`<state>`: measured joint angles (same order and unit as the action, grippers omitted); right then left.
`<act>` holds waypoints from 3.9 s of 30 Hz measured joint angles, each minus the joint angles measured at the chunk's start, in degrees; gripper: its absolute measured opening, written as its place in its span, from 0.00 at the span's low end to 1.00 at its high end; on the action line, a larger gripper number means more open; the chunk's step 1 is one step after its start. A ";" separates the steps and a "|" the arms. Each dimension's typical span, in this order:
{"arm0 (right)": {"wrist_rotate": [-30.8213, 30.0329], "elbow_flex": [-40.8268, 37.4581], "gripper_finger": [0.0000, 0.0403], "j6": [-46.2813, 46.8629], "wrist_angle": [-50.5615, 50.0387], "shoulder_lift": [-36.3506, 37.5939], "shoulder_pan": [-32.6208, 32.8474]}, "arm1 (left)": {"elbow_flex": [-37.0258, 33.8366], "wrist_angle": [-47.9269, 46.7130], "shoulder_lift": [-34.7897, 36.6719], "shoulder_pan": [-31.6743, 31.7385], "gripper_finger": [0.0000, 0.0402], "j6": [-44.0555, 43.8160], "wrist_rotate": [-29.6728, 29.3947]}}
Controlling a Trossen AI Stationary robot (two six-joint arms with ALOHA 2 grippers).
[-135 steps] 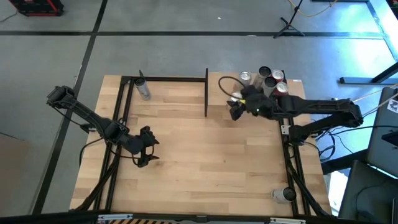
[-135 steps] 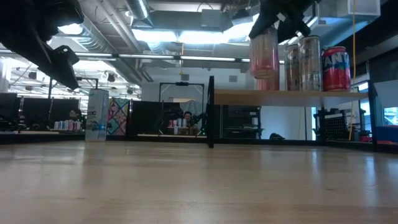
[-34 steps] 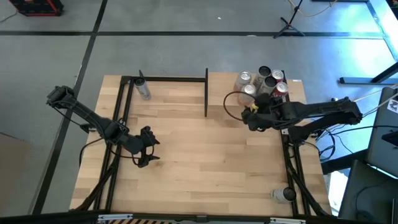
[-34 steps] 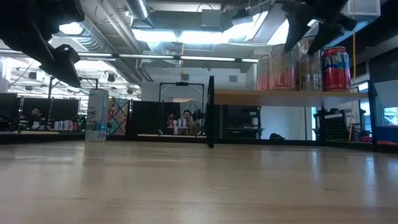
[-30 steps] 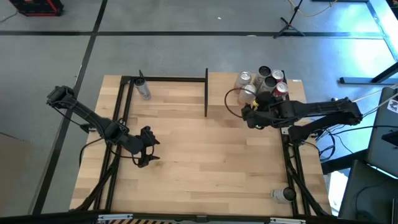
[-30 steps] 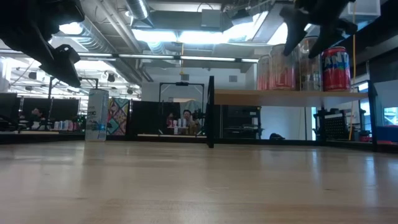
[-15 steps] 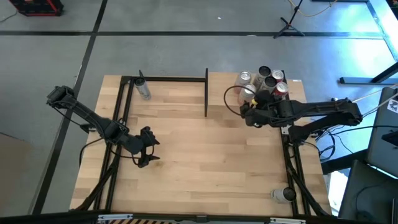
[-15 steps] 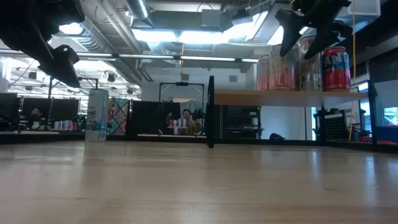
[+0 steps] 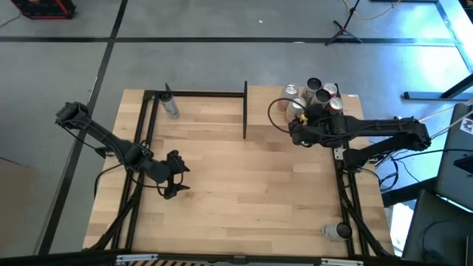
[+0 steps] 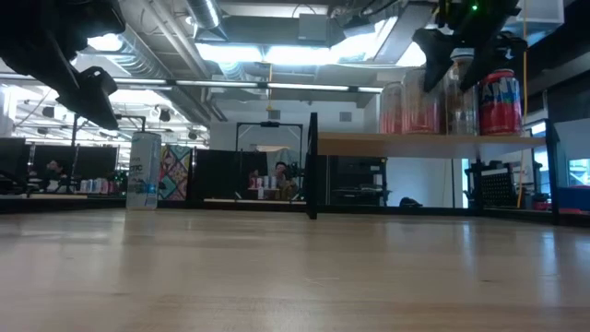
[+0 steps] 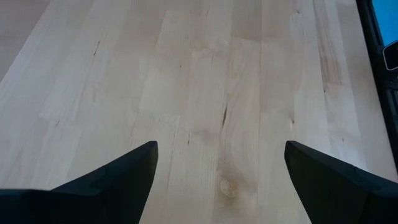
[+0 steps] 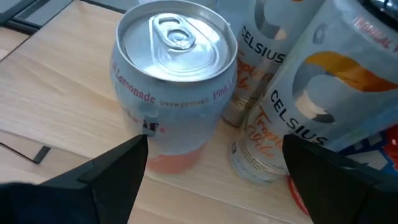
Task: Place canned beverage on shelf
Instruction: Put the orange soda can on the shelf aligned with the other orange soda can, then put the bottom white blue soda can on the shelf
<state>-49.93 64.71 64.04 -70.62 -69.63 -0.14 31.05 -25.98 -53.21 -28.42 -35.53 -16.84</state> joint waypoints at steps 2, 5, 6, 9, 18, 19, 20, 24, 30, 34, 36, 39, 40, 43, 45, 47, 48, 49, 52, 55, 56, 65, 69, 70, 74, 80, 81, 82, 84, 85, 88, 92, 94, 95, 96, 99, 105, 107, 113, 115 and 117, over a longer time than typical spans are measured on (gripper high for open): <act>0.03 0.00 0.90 0.00 -0.24 0.00 0.01 | 0.00 0.00 0.00 0.00 0.84 -0.02 0.00; 0.92 0.00 0.90 0.01 0.27 0.00 0.09 | 0.00 0.00 0.00 0.01 0.84 -0.02 0.00; 1.46 0.00 0.90 -0.01 0.44 0.00 0.09 | 0.00 0.02 0.00 0.02 0.84 -0.02 -0.02; 4.08 0.00 0.90 -0.07 0.56 0.00 0.13 | 0.00 0.00 0.00 0.00 0.84 0.02 0.00; 15.23 0.41 0.90 -5.48 6.73 0.00 4.67 | 0.00 0.92 0.00 0.01 0.84 0.00 -0.02; 16.82 0.79 0.90 -6.03 7.70 0.00 5.81 | 0.00 1.38 0.02 0.01 0.84 0.00 -0.04; 18.40 1.13 0.90 -6.31 8.63 0.00 7.01 | 0.00 1.94 0.00 0.02 0.84 0.00 -0.05; 26.43 2.84 0.90 -5.86 10.06 0.00 11.82 | 0.00 4.16 0.00 0.00 0.84 -0.11 -0.08; 39.79 6.02 0.90 1.27 9.81 0.00 20.99 | 0.00 6.92 0.00 0.00 0.84 -0.42 -0.37; 48.90 7.43 0.90 9.82 9.00 0.02 26.96 | 0.00 7.98 0.00 0.00 0.84 -0.17 -0.68; 53.17 7.54 0.90 15.13 8.78 0.02 29.68 | 0.00 8.05 0.00 0.01 0.84 -0.13 -0.70; 59.51 7.58 0.90 23.72 7.95 0.00 33.78 | 0.00 8.11 0.00 0.01 0.84 -0.14 -0.72; 61.50 7.58 0.90 26.61 7.26 0.00 35.14 | 0.00 8.11 0.00 0.02 0.84 -0.22 -0.72; 65.45 7.58 0.90 33.95 4.92 0.00 38.81 | 0.00 8.17 0.00 0.02 0.84 -0.30 -1.03; 67.45 7.58 0.90 38.04 3.99 0.00 41.05 | 0.00 8.17 0.00 0.02 0.84 -0.31 -1.62; 69.28 7.58 0.90 41.81 3.00 0.00 43.16 | 0.00 8.15 0.00 0.00 0.84 -0.31 -2.10; 70.12 7.58 0.90 43.78 2.37 0.00 44.08 | 0.00 8.17 0.00 0.01 0.84 -0.31 -2.16; 70.77 7.58 0.90 45.76 1.97 0.00 45.13 | 0.00 8.17 0.00 0.02 0.84 -0.31 -2.19; 71.27 7.58 0.90 52.06 1.33 -0.03 48.74 | 0.00 8.16 0.00 0.01 0.84 -0.33 -2.19; 71.42 7.58 0.90 57.62 1.39 -0.62 52.30 | 0.00 8.15 0.00 0.00 0.84 -0.33 -2.19; 70.89 7.58 0.90 58.94 1.47 -1.01 53.38 | 0.00 8.15 0.00 0.01 0.84 -0.33 -2.19; 66.48 7.56 0.90 61.32 2.89 -7.06 57.68 | 0.00 8.13 0.00 0.01 0.84 -0.28 -2.19; 65.13 7.56 0.90 60.12 2.87 -9.55 57.66 | 0.00 8.13 0.00 0.02 0.84 0.04 -2.19; 65.63 7.56 0.90 59.62 2.53 -10.28 57.66 | 0.00 8.13 0.00 0.00 0.84 0.07 -2.20; 66.42 7.56 0.90 58.68 2.17 -12.59 57.66 | 0.00 8.11 -0.01 0.00 0.84 0.07 -2.19; 66.46 7.56 0.90 58.08 3.23 -15.76 58.34 | 0.00 8.09 0.00 0.00 0.84 0.04 -2.19; 67.12 7.56 0.90 57.37 3.23 -16.51 58.34 | 0.00 8.10 -0.02 0.00 0.84 0.04 -2.19; 67.61 7.56 0.90 56.89 3.27 -17.14 58.33 | 0.00 8.10 -0.02 0.02 0.84 0.04 -2.19; 67.71 7.56 0.90 55.95 3.31 -18.26 58.31 | 0.00 8.09 -0.02 0.01 0.84 0.02 -2.19; 67.52 7.56 0.90 55.66 3.47 -18.66 58.31 | 0.00 8.11 -0.02 0.02 0.84 0.02 -2.19; 67.41 7.56 0.85 54.36 4.17 -19.86 58.31 | 0.00 8.11 -0.02 0.02 0.84 0.02 -2.17; 67.05 7.57 0.68 53.88 4.87 -20.55 58.31 | 0.00 8.09 -0.02 0.00 0.84 0.06 -2.17; 66.59 7.58 0.58 53.50 4.88 -20.55 58.29 | 0.00 8.09 -0.02 0.01 0.84 0.05 -2.17; 66.13 7.61 0.57 53.08 4.95 -20.52 58.24 | 0.00 8.09 -0.02 0.01 0.84 0.03 -2.17; 65.84 7.63 0.57 52.60 5.07 -20.52 57.90 | 0.00 8.09 -0.02 0.00 0.84 0.03 -2.18; 63.64 8.68 0.57 49.49 5.53 -20.62 56.13 | 0.00 8.09 -0.02 0.00 0.84 -0.12 -2.16; 50.32 15.46 0.57 39.36 0.82 -20.72 50.04 | 0.00 8.26 -0.02 0.02 0.84 0.66 0.60; 45.53 18.92 0.57 34.87 -1.88 -20.70 47.64 | 0.00 8.23 -0.02 0.02 0.84 2.44 3.54; 36.54 30.54 0.57 18.49 -9.66 -20.63 38.76 | 1.10 5.87 -0.02 0.02 0.84 2.64 8.76; 36.03 33.32 0.57 12.21 -10.24 -20.97 35.40 | 2.93 4.00 -0.01 0.02 0.84 2.66 7.79; 37.16 34.99 0.57 5.55 -10.35 -21.65 31.92 | 4.34 2.80 0.01 0.04 0.84 3.00 5.61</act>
<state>-12.77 99.70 69.59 -80.96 -91.28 31.78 35.39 -23.18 -53.20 -28.38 -32.53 -11.23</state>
